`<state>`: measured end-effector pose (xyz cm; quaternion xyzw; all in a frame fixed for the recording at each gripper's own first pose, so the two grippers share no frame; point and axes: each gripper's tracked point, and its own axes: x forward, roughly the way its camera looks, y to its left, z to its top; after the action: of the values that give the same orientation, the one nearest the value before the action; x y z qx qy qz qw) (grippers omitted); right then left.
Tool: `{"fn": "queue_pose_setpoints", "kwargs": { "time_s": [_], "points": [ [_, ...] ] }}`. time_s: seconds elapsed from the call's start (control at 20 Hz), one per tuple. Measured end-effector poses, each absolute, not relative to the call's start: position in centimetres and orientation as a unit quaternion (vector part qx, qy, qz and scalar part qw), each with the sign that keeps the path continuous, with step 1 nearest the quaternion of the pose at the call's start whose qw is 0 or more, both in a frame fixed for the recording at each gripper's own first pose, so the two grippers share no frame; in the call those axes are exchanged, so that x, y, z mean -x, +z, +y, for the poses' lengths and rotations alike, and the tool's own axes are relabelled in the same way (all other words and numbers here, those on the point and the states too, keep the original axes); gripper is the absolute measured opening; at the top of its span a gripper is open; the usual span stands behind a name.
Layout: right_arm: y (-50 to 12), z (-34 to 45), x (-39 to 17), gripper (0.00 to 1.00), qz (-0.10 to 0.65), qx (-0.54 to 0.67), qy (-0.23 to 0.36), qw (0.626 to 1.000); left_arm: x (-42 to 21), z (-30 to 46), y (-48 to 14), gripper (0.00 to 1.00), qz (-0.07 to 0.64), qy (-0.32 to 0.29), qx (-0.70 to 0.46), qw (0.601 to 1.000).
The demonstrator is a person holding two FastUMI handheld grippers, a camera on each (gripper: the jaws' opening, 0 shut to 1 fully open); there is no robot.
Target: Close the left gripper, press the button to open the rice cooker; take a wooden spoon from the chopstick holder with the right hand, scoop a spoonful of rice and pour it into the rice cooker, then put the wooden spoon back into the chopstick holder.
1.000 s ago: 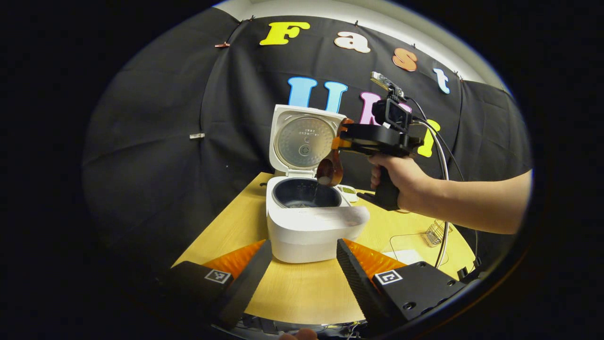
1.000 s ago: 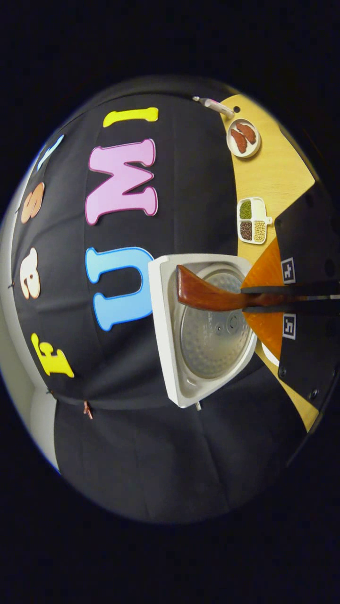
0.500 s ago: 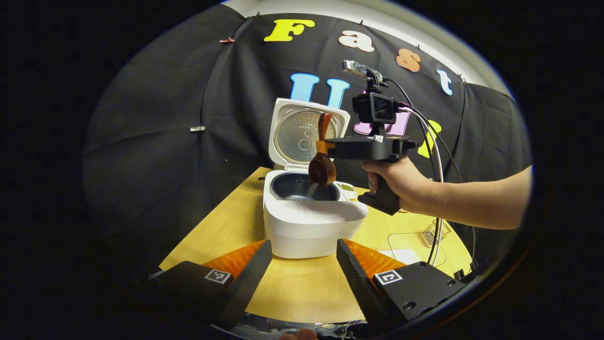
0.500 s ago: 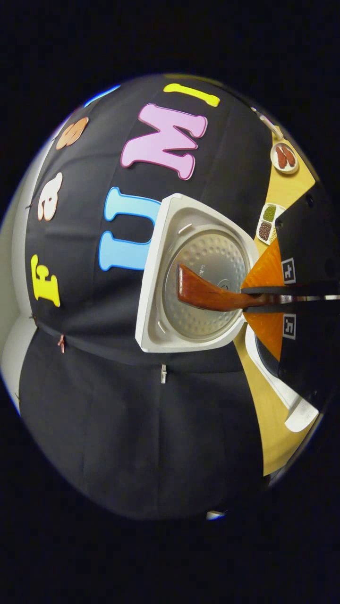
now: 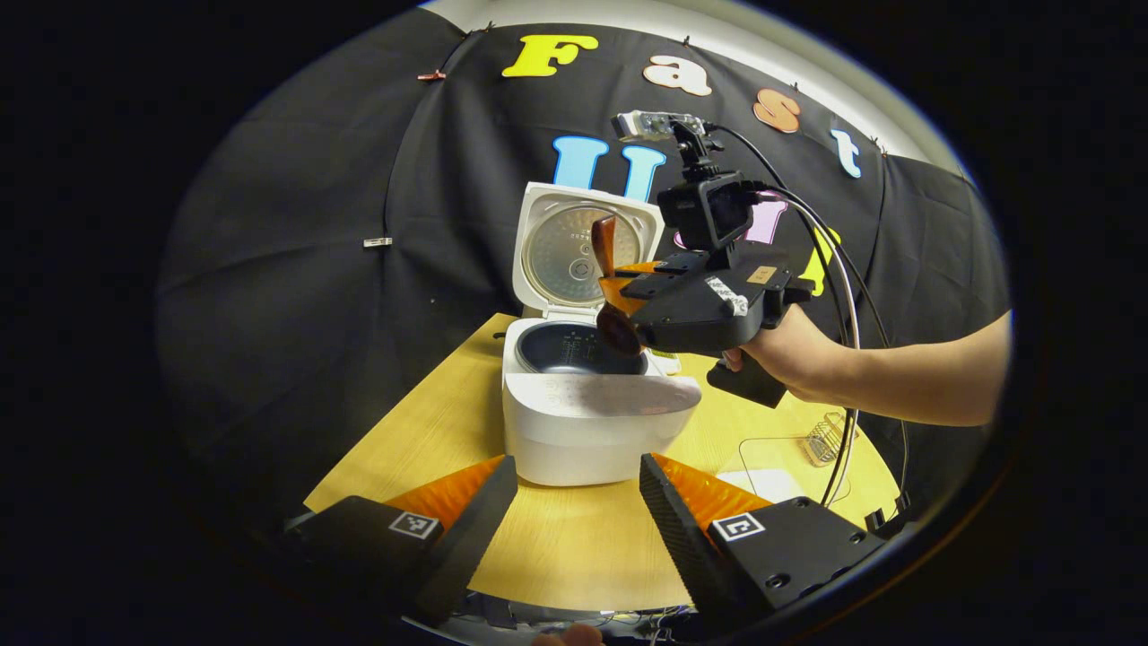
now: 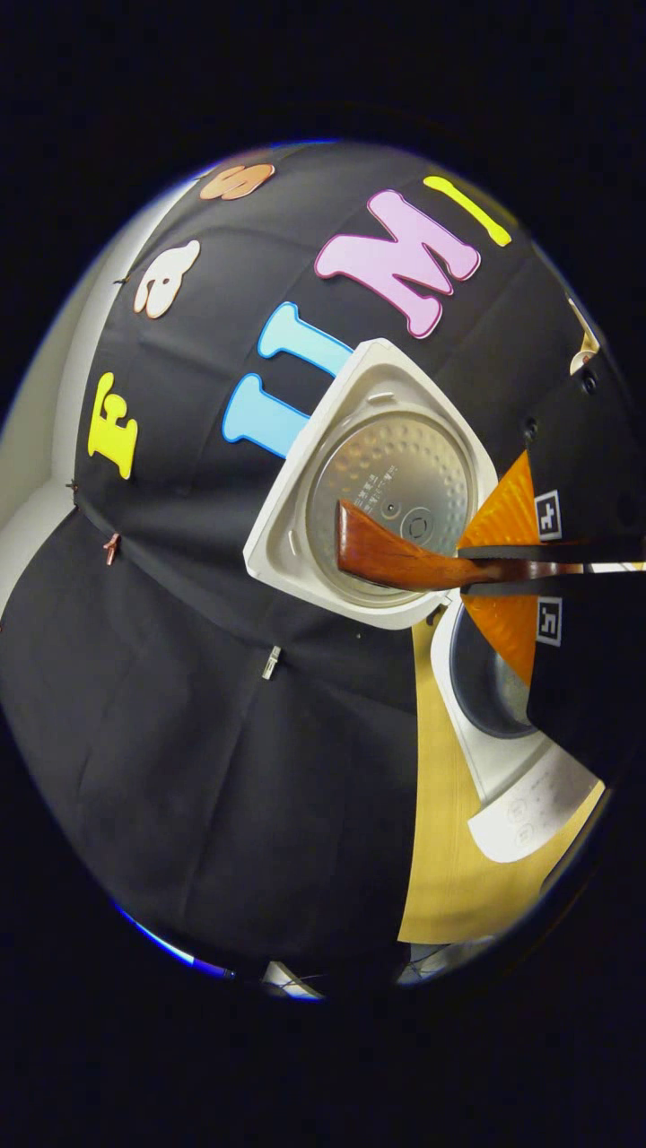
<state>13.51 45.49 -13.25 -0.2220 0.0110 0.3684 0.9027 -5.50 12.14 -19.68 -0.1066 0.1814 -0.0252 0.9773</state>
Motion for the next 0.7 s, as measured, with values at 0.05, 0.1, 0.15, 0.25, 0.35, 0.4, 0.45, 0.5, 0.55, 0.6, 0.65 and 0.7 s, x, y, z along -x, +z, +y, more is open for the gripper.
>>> {"fn": "queue_pose_setpoints", "kwargs": {
  "time_s": [0.05,0.1,0.15,0.25,0.35,0.4,0.45,0.5,0.55,0.6,0.65,0.7],
  "points": [
    [-13.3,45.3,-13.7,0.08,0.024,0.207,0.366,0.907,5.7,12.1,-19.8,0.95,0.182,-0.025,0.106,0.977],
    [-13.4,45.1,-13.8,0.08,0.037,0.190,0.362,0.912,5.8,12.1,-19.9,0.95,0.184,-0.023,0.107,0.977],
    [-13.2,44.8,-14.1,0.05,0.050,0.170,0.358,0.917,5.9,12.2,-20.0,0.95,0.185,-0.020,0.109,0.976],
    [-13.0,44.4,-14.4,0.08,0.077,0.122,0.351,0.925,6.3,12.2,-19.9,0.95,0.185,-0.016,0.113,0.976],
    [-12.8,43.8,-14.7,0.08,0.104,0.070,0.341,0.932,6.6,12.1,-19.6,0.95,0.184,-0.013,0.111,0.977],
    [-12.5,43.3,-14.9,0.08,0.116,0.042,0.334,0.934,6.7,11.9,-19.5,0.95,0.182,-0.012,0.110,0.977],
    [-12.1,43.0,-15.0,0.08,0.126,0.013,0.328,0.936,6.9,11.9,-19.2,0.95,0.180,-0.010,0.108,0.978],
    [-11.7,42.5,-15.1,0.08,0.133,-0.014,0.322,0.937,6.9,11.8,-19.0,0.95,0.178,-0.010,0.107,0.978],
    [-11.2,42.0,-15.2,0.08,0.139,-0.038,0.317,0.937,6.9,11.5,-18.8,0.95,0.176,-0.009,0.106,0.979],
    [-10.6,41.5,-15.1,0.08,0.147,-0.064,0.312,0.936,7.0,11.3,-18.5,0.95,0.174,-0.010,0.105,0.979],
    [-10.2,41.1,-15.0,0.08,0.154,-0.087,0.310,0.934,7.0,11.0,-18.4,0.95,0.174,-0.011,0.107,0.979],
    [-9.5,40.5,-14.9,0.08,0.160,-0.115,0.306,0.931,7.0,10.7,-18.3,0.95,0.175,-0.012,0.111,0.978]
  ]
}}
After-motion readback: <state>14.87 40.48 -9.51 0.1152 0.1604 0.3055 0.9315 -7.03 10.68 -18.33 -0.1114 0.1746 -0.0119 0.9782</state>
